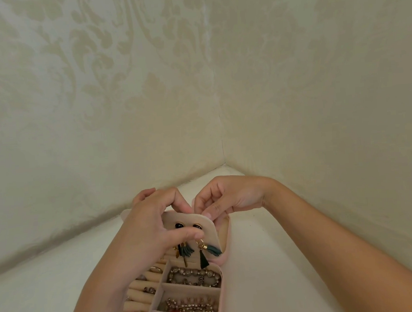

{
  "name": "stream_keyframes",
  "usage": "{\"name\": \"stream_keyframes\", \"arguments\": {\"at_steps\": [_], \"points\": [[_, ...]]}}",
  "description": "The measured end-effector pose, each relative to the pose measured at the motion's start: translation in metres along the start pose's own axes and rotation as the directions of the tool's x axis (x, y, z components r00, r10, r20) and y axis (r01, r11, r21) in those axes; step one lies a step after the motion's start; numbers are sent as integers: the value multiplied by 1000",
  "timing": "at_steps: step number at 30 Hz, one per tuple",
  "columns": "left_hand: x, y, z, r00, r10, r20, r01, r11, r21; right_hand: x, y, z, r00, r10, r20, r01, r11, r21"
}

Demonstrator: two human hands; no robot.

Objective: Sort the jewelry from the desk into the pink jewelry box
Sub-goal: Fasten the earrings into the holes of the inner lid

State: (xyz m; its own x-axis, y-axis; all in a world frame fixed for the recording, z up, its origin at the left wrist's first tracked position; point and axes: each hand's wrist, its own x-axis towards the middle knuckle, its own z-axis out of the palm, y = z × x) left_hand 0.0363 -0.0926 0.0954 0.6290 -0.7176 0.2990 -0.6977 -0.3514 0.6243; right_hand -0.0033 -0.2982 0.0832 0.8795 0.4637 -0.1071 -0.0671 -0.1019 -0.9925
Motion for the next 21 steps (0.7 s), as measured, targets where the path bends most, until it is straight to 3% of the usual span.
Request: {"name": "stream_keyframes", "arguments": {"at_steps": [6, 13, 21], "points": [[0, 1, -1, 1000, -8, 1, 8, 1000, 7, -1, -5, 3, 997, -4, 72, 7, 999, -36], [0, 1, -1, 1000, -13, 8, 13, 1000, -23, -1, -11, 8, 998, -10, 54, 15, 995, -96], [0, 2, 1, 999, -19, 29, 20, 1000, -17, 4, -4, 6, 998, 34, 54, -33, 999, -20]]}}
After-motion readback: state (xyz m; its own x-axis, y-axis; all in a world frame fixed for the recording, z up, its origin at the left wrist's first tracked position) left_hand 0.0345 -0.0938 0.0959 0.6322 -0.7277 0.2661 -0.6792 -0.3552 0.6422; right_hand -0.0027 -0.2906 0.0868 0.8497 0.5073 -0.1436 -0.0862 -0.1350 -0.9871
